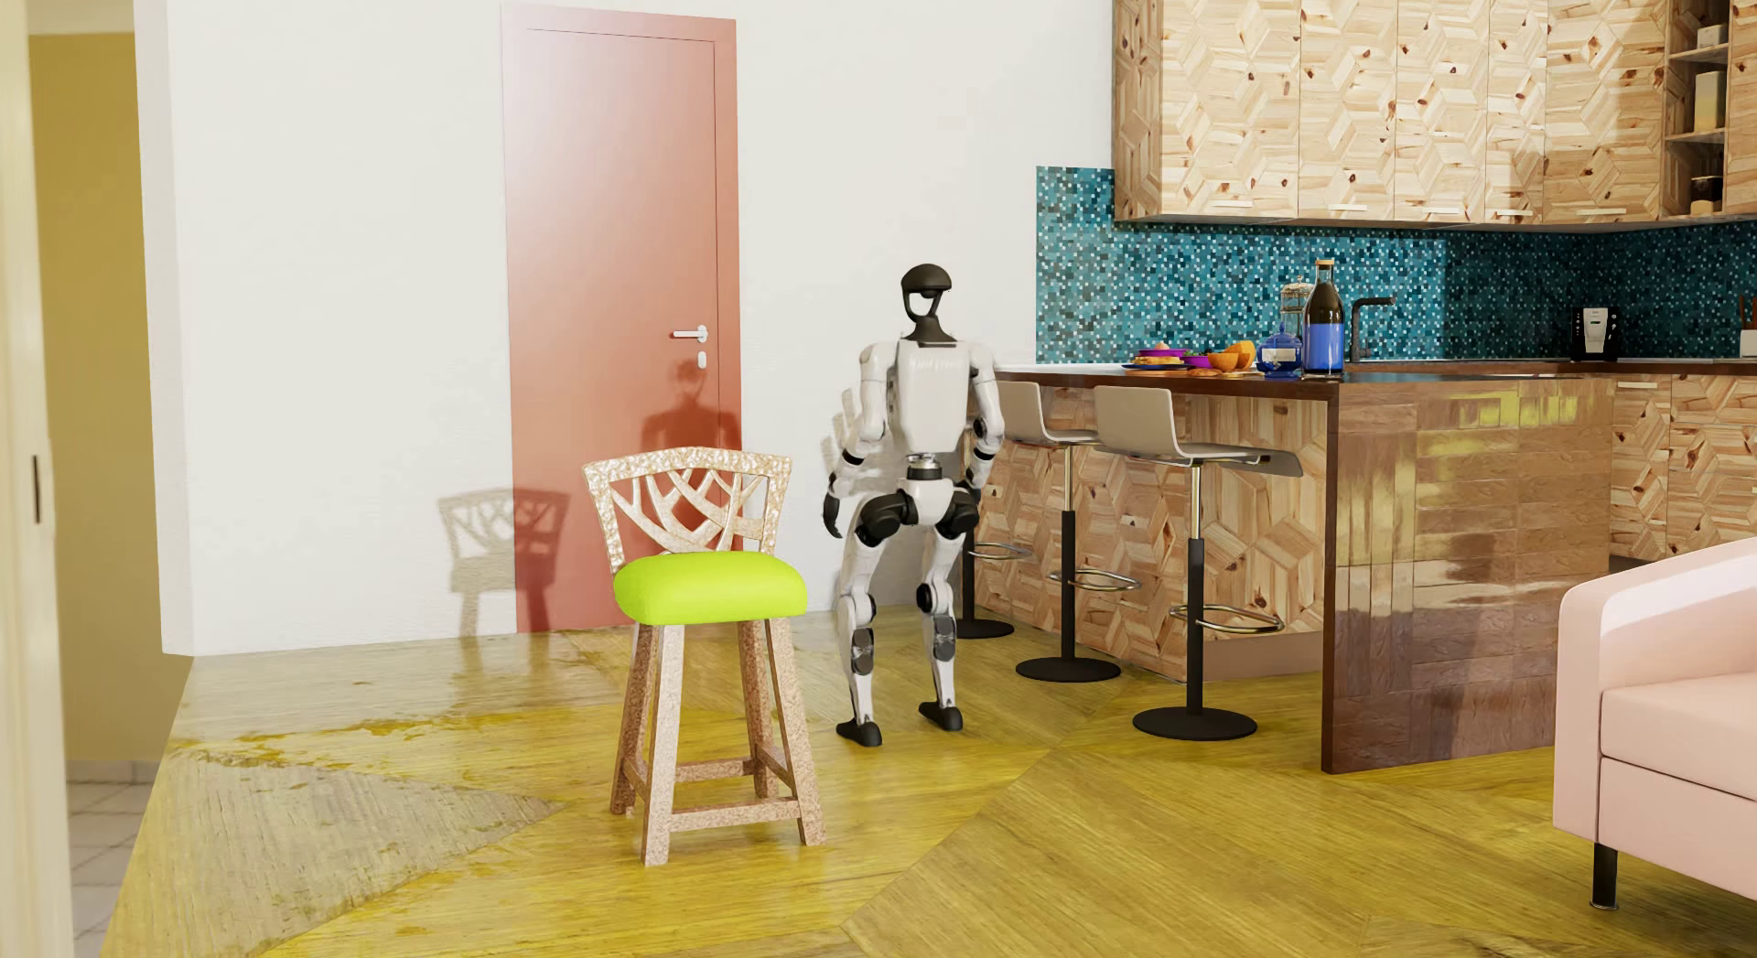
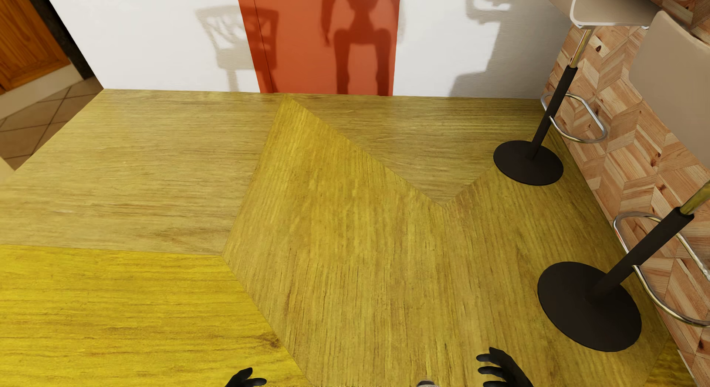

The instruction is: Go around the lime stool

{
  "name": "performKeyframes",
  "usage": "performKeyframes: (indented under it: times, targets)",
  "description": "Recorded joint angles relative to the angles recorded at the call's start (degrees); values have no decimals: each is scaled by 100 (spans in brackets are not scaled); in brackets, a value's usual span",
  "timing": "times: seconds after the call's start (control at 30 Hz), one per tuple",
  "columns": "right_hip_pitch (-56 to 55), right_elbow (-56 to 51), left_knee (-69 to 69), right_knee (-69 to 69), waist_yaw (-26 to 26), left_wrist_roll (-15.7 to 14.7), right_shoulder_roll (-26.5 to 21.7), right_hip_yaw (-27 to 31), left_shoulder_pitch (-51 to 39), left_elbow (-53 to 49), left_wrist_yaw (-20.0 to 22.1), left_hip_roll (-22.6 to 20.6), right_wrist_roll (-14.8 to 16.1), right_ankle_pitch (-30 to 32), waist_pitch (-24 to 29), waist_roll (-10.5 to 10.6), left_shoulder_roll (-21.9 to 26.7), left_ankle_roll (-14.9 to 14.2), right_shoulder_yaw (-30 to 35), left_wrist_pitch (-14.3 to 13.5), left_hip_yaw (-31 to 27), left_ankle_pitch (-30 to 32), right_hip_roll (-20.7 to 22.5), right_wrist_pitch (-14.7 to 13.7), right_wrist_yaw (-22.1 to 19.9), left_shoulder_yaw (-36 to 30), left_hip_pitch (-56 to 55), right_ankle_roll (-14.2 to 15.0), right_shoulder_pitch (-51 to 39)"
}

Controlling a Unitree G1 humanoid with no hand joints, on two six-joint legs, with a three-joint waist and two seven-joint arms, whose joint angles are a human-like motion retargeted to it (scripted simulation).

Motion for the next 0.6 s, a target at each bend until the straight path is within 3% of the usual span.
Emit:
performKeyframes:
  times: [0.07,0.1,0.13,0.17,0.2,0.27,0.37,0.43,0.47,0.53,0.57,0.6]
  targets:
    - [225,25,-34,-425,29,-62,-47,2,-151,65,-15,55,223,583,130,-68,19,62,27,-192,20,-266,96,-7,121,-102,82,-520,0]
    - [229,52,153,-531,-19,-64,-119,18,-148,8,-38,18,367,776,120,-57,66,481,132,-329,-6,-579,106,-72,98,-8,26,-509,3]
    - [255,-104,241,-571,-132,-22,-147,-1,-26,-89,-21,26,490,796,134,4,115,463,159,-469,-30,-806,90,-83,30,17,18,-229,54]
    - [213,-156,107,-389,-172,66,35,24,-58,74,-9,72,580,405,144,-21,274,-360,56,-567,11,-572,51,-80,-80,91,97,-99,95]
    - [132,-63,-93,-201,-134,174,240,17,-90,96,60,82,610,-86,108,-19,246,40,24,-563,57,-111,51,-21,-146,183,150,-99,-15]
    - [17,-189,-233,515,-173,278,237,111,101,135,204,-34,561,-859,-24,-148,104,-1,116,-568,12,214,-9,73,-35,204,113,-118,-210]
    - [261,-61,-198,77,175,99,-58,87,301,50,51,-77,350,64,-67,-340,5,16,85,-461,60,-20,-97,-326,292,2,156,-228,-225]
    - [415,-106,23,-265,136,45,23,95,380,47,-27,-29,292,520,-102,-197,-86,290,132,-368,48,-724,0,-393,317,63,97,-462,-155]
    - [488,-93,136,-431,29,21,-71,51,289,88,5,14,307,634,-99,1,-14,419,157,-310,-24,-935,66,-367,294,-74,47,-317,-108]
    - [330,-127,-277,-188,-80,-82,79,117,98,95,47,110,371,-97,-92,116,-4,-104,90,-235,72,-133,113,-54,116,129,144,-385,0]
    - [268,-72,-369,-65,-9,-143,115,159,9,84,34,108,436,-495,-72,131,-55,138,114,-220,95,-23,145,117,57,177,162,-345,8]
    - [172,-43,-426,105,-10,-104,112,162,156,-110,-17,74,517,-834,-63,53,-93,-144,58,-255,110,-32,76,182,78,246,148,-277,-44]
